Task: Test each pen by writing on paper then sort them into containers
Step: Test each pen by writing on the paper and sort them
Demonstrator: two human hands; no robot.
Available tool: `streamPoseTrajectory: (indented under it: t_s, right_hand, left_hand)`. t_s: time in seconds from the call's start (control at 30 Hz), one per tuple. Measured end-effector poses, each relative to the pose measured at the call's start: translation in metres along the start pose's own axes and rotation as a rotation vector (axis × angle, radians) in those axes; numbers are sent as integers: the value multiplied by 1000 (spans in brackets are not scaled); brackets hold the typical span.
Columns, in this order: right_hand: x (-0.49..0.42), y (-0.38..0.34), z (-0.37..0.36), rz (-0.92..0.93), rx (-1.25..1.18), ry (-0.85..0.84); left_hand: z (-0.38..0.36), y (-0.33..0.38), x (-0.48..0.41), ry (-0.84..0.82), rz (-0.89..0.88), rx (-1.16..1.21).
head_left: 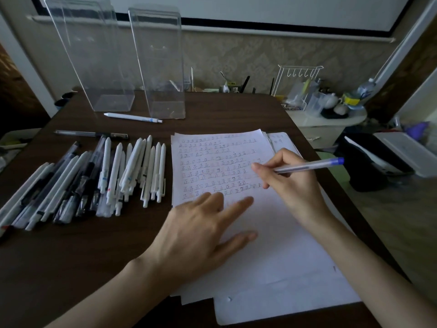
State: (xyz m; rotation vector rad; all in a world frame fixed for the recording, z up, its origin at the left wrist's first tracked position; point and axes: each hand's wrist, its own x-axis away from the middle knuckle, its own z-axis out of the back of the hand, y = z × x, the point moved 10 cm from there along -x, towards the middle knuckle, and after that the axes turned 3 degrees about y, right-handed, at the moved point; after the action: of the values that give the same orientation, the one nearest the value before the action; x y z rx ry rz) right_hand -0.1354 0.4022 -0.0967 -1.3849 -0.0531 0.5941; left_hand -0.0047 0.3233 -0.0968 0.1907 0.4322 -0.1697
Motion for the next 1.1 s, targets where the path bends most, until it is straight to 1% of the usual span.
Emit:
streamPoseTrajectory:
  t_s: [0.1,0.17,0.47,0.67,0.9,1.1]
  right_hand:
    - [3,12,-7,-52,86,-60]
    - [4,17,-15,-64,116,-104]
    - [5,16,-33,-17,181,-164]
    - [4,15,-27,0,183,-113]
    - [6,19,-31,-36,179,-159]
    - [5,19,-29,-27,172,-139]
  left_hand:
    - [-17,7,4,-58,-44,-51]
    - [-21,5,6,-55,-29,-56]
    - [-22,4,9,-61,60,-62]
    - [-24,-1,8,-57,119,-33]
    - [-24,-2,8,-65,129,-38]
    - [-24,-2,7,-60,127,-41]
